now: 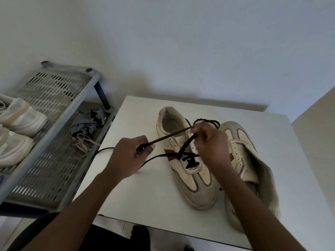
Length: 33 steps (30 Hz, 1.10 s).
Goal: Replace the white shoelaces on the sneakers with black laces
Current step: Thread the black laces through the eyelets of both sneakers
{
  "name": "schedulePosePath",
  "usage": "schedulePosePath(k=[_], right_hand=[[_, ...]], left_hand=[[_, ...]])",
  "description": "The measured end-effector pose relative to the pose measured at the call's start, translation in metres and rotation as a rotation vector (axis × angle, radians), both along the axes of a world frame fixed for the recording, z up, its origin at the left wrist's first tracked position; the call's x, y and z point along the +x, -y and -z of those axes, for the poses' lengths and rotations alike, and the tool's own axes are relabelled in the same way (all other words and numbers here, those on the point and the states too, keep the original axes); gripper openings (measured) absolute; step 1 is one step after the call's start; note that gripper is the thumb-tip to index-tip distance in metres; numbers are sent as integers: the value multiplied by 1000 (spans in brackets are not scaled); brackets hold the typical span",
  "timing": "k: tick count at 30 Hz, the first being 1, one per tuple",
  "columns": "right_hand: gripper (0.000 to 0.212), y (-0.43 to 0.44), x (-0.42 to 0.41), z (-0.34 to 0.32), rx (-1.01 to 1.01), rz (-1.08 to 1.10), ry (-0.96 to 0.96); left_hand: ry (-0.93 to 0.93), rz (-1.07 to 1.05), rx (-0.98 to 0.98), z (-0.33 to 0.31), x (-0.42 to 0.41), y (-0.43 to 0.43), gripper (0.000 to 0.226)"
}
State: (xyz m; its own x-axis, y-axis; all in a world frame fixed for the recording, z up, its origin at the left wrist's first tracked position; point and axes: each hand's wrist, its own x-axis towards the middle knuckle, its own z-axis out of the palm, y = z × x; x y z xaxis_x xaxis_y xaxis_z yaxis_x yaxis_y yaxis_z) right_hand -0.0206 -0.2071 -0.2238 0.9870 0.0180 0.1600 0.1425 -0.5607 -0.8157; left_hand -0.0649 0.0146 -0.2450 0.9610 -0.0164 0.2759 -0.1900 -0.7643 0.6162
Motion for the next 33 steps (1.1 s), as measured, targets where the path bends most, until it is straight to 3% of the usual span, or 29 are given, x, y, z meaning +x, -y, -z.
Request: schedulePosePath(k=[2, 4, 6, 9, 10, 12, 15, 20, 23, 26, 31, 33], right_hand=[[20, 18, 15, -1, 70, 319, -25], [18, 29, 20, 7, -48, 408, -56], [33, 25, 13, 11, -228, 313, -12], [67, 3, -4, 3, -328, -170, 233], [64, -5, -7, 2, -343, -346, 278], [38, -19, -14, 7, -358, -562, 261], [15, -20, -16, 11, -185, -534, 214], [21, -4, -16, 0, 262, -222, -104], [14, -27, -36, 0, 285, -295, -231], [13, -52, -60, 5, 200, -403, -165], [13, -59, -61, 10, 153, -352, 39], [13, -53, -56, 9, 164, -300, 51]], left_hand=[[-46, -50, -122, -4, 2, -7, 38], [-66, -79, -203, -8, 2, -10, 41], [-83, -87, -257, -9, 3, -6, 40], [-99, 28, -226, -7, 1, 12, 31], [-86, 88, -201, -7, -1, 19, 28], [-50, 169, -177, -7, -4, 27, 28], [-85, 97, -234, -10, -2, 25, 33], [-207, -198, -783, -19, 4, 22, 23], [-247, -182, -1064, -23, 6, 32, 6], [-302, -195, -1300, -28, 7, 38, 13], [-404, -137, -1241, -33, 6, 39, 8], [-426, -94, -1126, -33, 6, 42, 22]])
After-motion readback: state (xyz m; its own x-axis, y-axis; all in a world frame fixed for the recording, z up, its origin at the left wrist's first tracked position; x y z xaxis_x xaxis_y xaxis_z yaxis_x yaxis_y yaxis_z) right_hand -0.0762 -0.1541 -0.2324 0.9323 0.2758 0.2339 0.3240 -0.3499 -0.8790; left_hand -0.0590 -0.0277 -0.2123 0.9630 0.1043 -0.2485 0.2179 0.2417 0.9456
